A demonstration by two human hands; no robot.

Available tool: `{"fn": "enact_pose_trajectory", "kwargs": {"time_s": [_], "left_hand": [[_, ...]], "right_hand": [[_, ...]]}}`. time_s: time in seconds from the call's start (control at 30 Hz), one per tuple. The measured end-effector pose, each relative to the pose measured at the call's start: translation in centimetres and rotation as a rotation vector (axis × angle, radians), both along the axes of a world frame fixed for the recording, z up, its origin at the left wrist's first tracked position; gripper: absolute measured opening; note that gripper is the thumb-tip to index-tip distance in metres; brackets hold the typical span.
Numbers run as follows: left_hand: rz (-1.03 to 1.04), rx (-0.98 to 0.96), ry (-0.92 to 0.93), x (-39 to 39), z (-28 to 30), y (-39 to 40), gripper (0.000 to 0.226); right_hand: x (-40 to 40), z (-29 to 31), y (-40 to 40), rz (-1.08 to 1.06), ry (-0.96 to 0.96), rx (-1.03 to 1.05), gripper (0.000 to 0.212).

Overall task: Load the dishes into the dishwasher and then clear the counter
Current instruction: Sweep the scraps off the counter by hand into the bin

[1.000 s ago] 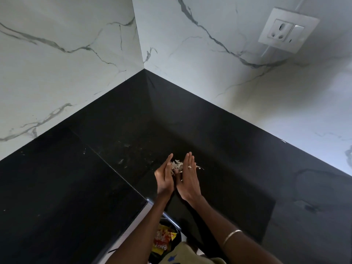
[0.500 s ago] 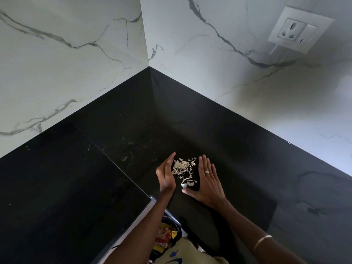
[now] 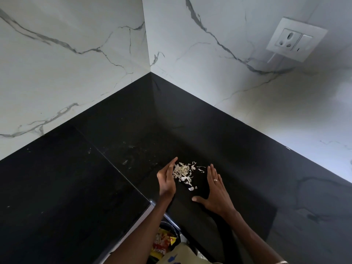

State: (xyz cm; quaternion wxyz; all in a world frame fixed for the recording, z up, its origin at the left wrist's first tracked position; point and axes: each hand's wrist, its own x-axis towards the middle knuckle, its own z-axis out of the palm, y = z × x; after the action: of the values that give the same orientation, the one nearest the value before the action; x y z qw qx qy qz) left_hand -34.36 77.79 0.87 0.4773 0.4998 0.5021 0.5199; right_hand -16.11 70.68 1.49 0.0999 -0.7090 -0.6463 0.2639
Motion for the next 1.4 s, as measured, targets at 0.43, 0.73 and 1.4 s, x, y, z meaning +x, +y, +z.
{"fn": "enact_pose_trajectory", "kwargs": {"time_s": [0.43,0.73,1.4], "left_hand": [[-0.049,0.010,0.041,0.1,-0.4,0.1,0.040],[0.065,-0.056,-0.085,0.0,-0.8,0.3,0.038],[0.162,-0.078,-0.212,0.1,-0.5,0.2,0.042]], "right_hand": [[-1.3,0.3,5.6,0.002,0.051,0.018,0.114],[-6.0,-0.1,5.6,0.065,0.155,0.022,0.097],[-4.7,3.4,6.6,0.452,-0.239,-0.138,0.064]]}}
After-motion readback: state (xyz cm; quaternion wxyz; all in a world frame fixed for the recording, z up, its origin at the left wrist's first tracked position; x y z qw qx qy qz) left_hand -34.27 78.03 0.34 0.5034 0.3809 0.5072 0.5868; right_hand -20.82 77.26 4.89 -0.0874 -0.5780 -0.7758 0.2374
